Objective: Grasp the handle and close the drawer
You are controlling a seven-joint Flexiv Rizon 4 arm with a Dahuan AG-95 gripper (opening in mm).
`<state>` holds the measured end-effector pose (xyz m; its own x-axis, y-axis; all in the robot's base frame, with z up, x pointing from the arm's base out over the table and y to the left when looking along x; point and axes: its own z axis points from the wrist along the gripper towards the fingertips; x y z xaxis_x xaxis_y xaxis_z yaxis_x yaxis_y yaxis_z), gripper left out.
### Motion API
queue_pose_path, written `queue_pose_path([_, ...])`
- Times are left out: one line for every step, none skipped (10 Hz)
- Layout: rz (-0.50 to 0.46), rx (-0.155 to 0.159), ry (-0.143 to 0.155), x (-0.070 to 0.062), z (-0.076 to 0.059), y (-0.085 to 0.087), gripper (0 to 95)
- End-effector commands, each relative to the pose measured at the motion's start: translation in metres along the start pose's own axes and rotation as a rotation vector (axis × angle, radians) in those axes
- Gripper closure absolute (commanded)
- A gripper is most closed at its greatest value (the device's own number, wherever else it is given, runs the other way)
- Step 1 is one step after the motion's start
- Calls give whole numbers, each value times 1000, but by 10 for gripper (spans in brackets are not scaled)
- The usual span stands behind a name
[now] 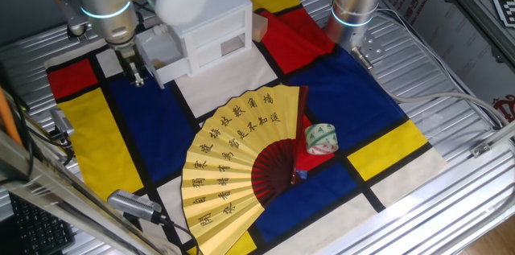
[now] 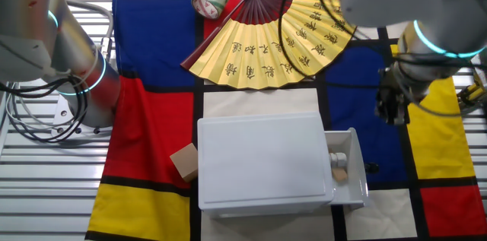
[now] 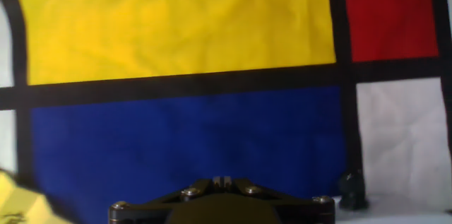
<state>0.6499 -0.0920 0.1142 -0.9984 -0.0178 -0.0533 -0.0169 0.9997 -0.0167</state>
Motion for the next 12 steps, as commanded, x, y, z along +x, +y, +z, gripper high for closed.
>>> queue_pose_path([-12,-4,10,-5,-1,-8,950])
queue_pose_path([-19,-7,11,-7,1,-16,950])
queue_pose_path([-22,-6,11,-7,4,-21,950])
queue_pose_path([-27,-3,10,-7,7,-25,950])
queue_pose_path([-33,-5,9,-9,11,-32,950])
queue_pose_path([-35,-8,9,-10,12,-36,950])
queue_pose_path([-35,-8,9,-10,12,-36,950])
queue_pose_path([-41,-8,10,-13,13,-42,950])
queue_pose_path([-41,-9,10,-14,15,-43,950])
queue_pose_path([-45,-8,10,-14,18,-47,950])
queue_pose_path([-49,-9,10,-14,21,-51,950])
queue_pose_path([-51,-9,10,-13,23,-54,950])
